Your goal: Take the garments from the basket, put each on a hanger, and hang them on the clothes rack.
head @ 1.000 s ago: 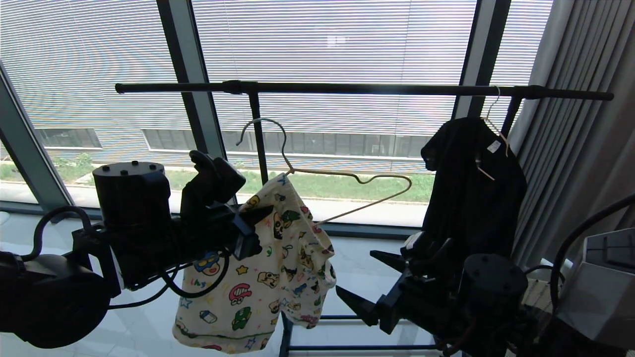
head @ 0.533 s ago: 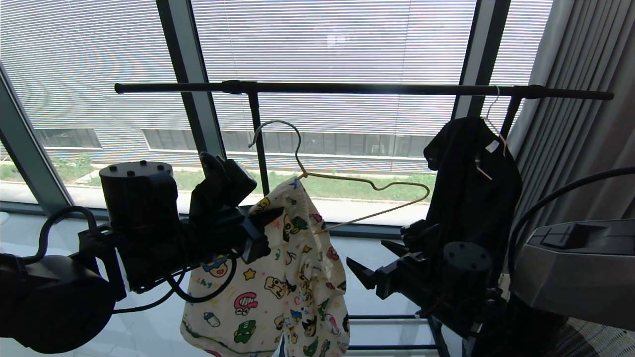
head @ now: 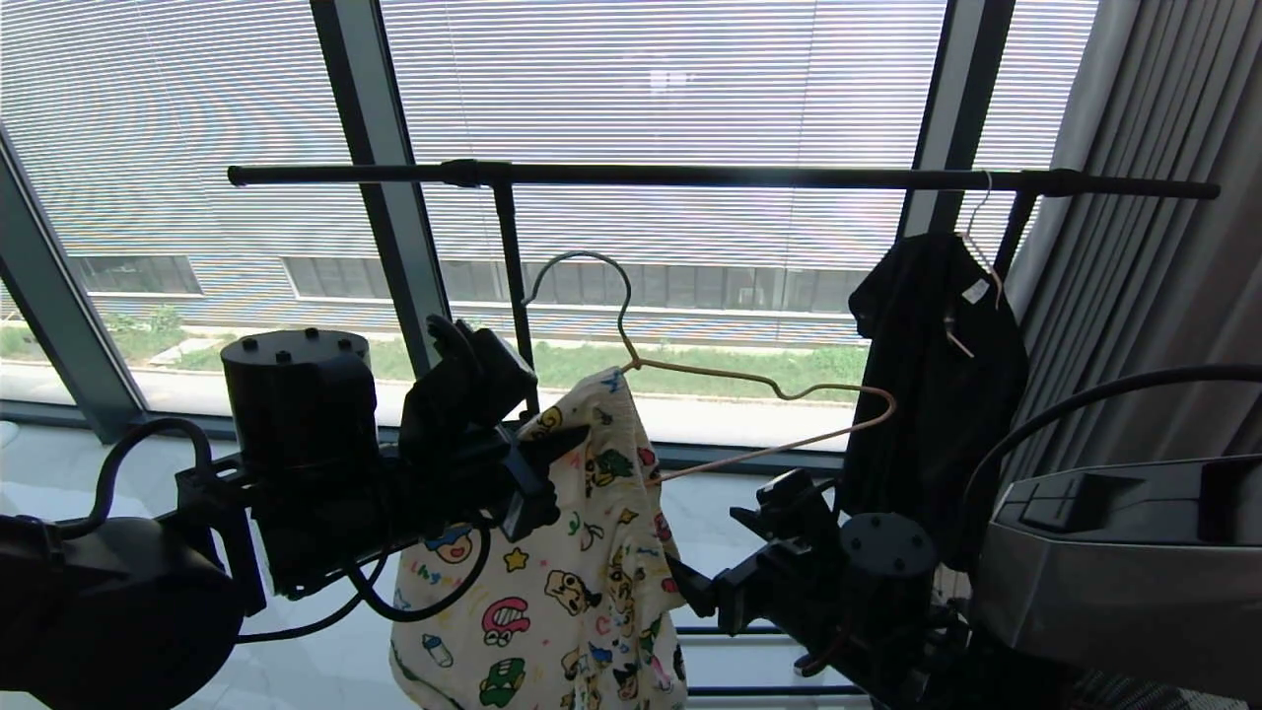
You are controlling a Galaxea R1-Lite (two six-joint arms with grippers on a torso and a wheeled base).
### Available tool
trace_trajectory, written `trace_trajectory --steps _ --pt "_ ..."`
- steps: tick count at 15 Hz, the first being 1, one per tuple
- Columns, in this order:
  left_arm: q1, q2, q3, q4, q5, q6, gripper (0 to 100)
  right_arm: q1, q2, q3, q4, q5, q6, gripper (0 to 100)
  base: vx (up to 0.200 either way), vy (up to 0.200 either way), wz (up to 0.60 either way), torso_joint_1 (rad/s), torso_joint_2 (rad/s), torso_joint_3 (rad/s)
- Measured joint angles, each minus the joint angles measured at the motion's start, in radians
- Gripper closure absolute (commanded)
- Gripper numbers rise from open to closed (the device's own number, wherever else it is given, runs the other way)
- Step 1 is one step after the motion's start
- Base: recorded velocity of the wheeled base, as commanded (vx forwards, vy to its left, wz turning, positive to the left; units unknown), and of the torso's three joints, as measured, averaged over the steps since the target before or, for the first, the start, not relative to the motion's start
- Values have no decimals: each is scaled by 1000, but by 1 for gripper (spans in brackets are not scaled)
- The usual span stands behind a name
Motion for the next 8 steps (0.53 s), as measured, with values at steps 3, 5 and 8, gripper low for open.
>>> trace_trajectory --steps 3,5,8 --pt "14 9 5 0 27 1 100 26 5 1 -1 0 -6 0 0 0 0 0 0 0" --pt "14 8 6 0 27 1 100 37 12 1 -1 -9 -7 0 0 0 0 0 0 0" --pt "14 -4 9 0 28 0 100 26 43 8 0 -90 -53 0 0 0 0 0 0 0"
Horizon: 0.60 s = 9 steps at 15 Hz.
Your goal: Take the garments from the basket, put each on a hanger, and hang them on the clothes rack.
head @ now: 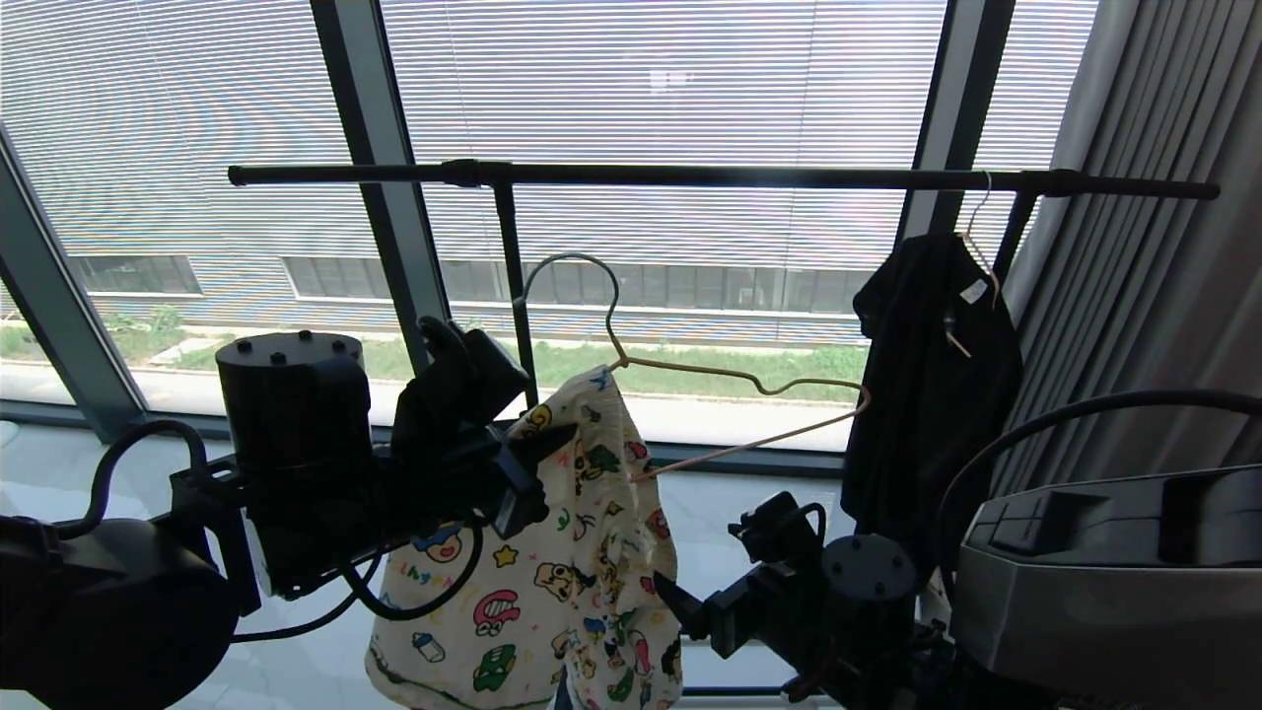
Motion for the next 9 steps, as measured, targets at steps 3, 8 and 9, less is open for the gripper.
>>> trace_trajectory --steps 3,8,9 --pt "19 -7 23 -3 28 8 100 -114 46 9 -1 -96 -81 0 0 0 0 0 0 0" --pt "44 -2 150 -178 58 31 100 -342 18 -21 -4 -116 -160 0 0 0 0 0 0 0" --pt "45 1 185 -216 58 33 100 -365 3 -27 -4 -115 -166 0 0 0 0 0 0 0"
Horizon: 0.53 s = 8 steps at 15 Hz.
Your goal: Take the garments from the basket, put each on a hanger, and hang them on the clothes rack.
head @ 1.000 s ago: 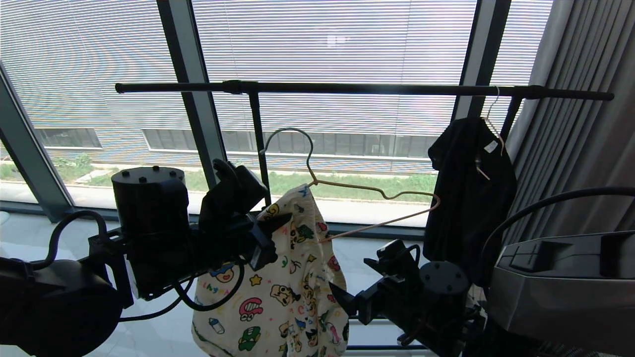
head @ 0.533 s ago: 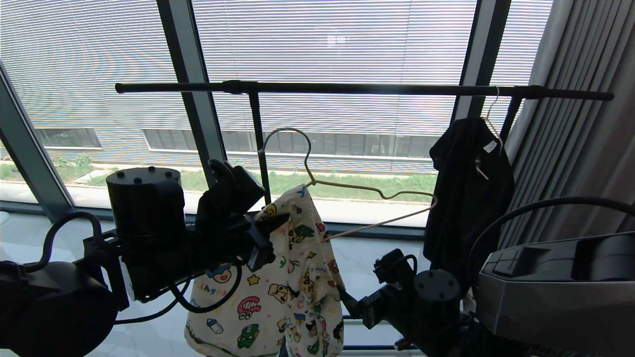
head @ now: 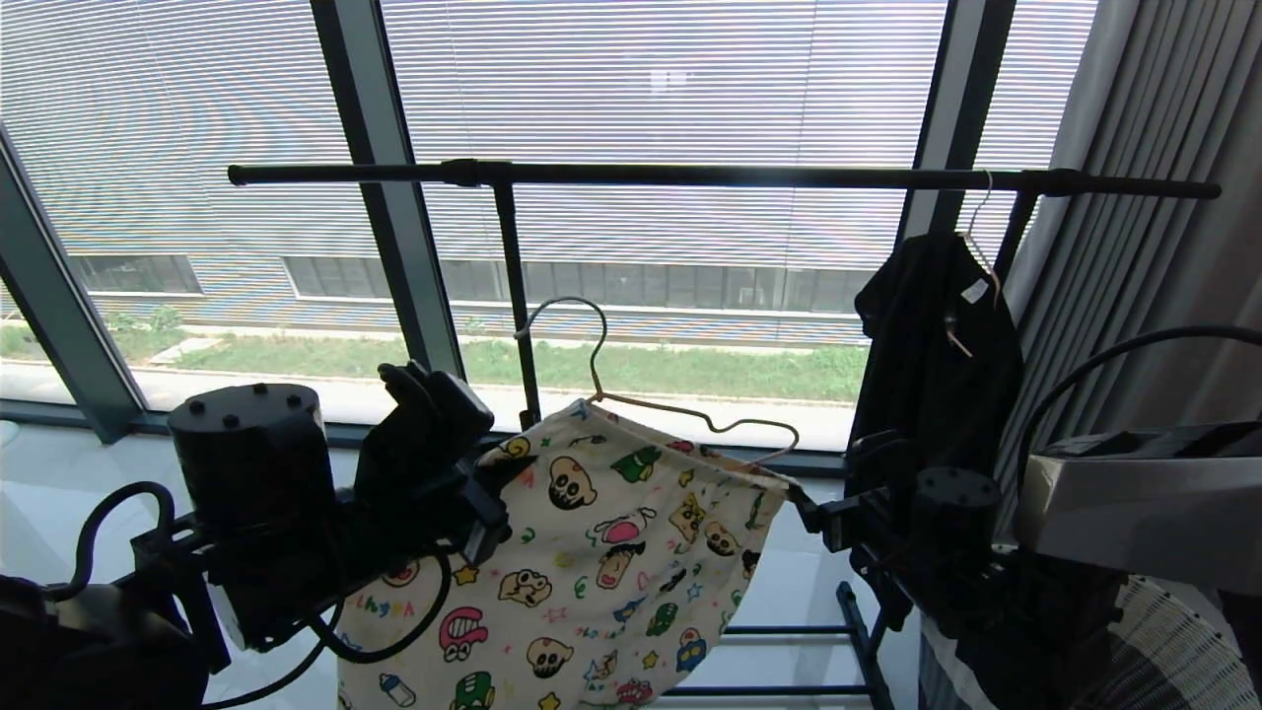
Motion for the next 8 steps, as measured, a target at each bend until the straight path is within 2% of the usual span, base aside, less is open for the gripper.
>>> trace_trajectory --steps 3,6,8 --pt "2 28 80 -59 0 25 100 -33 -66 -4 26 4 -5 0 0 0 0 0 0 0" --pt "1 107 93 -131 19 38 100 -38 -155 -7 97 26 -5 0 0 0 0 0 0 0" --pt "-1 175 87 -177 59 42 100 -39 -231 -7 166 46 -5 0 0 0 0 0 0 0"
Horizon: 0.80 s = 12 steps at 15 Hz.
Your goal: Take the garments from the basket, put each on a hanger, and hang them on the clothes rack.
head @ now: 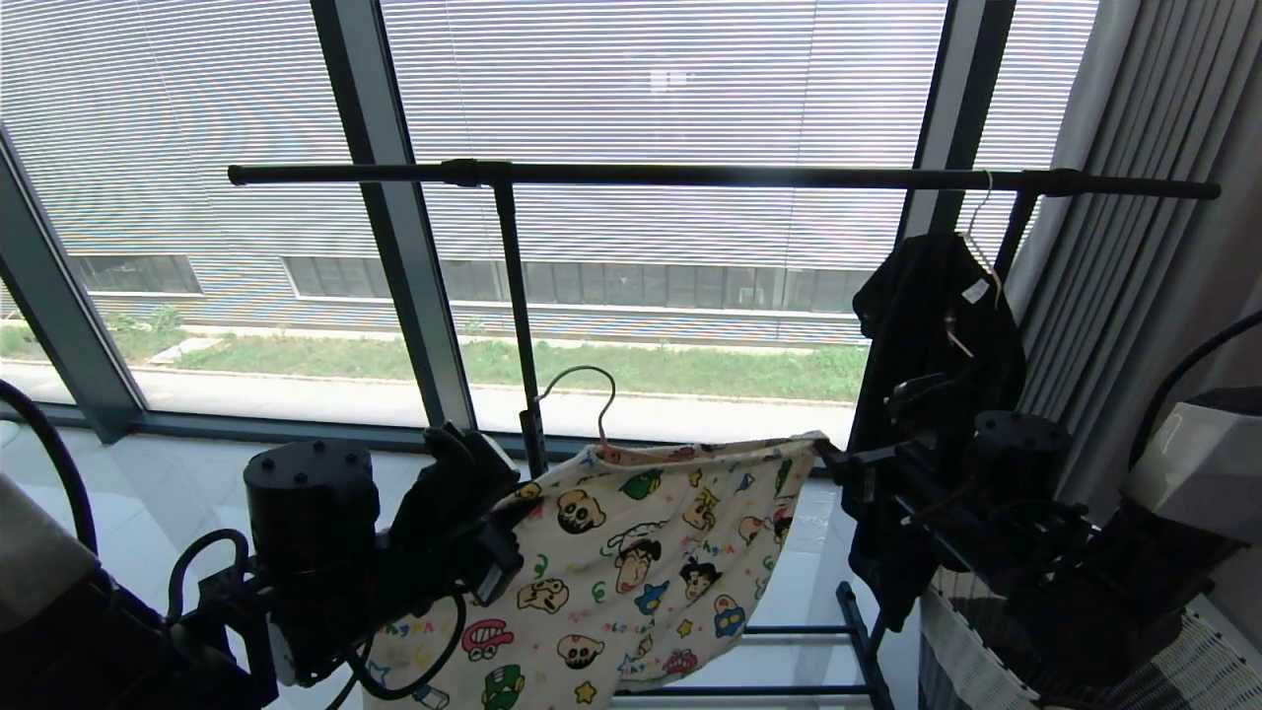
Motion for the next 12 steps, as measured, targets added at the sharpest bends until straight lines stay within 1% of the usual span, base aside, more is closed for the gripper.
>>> trace_trajectory --steps 2,3,4,5,8,10,12 --pt "-5 65 -14 -47 57 1 100 1 -84 0 90 25 0 0 0 0 0 0 0 0" --pt "-9 97 -23 -77 89 1 100 3 -137 0 157 45 0 0 0 0 0 0 0 0" --pt "-19 125 -30 -102 101 0 100 6 -197 1 241 72 -1 0 0 0 0 0 0 0" --pt "-32 143 -33 -113 104 -2 100 8 -250 1 315 103 -4 0 0 0 0 0 0 0" --pt "-94 169 -39 -173 106 -9 100 12 -381 -14 525 250 -11 0 0 0 0 0 0 0" --pt "-125 178 -46 -184 106 -15 100 11 -440 -46 656 284 -37 0 0 0 0 0 0 0" --pt "-134 180 -52 -188 102 -19 100 11 -483 -75 748 328 -92 0 0 0 0 0 0 0"
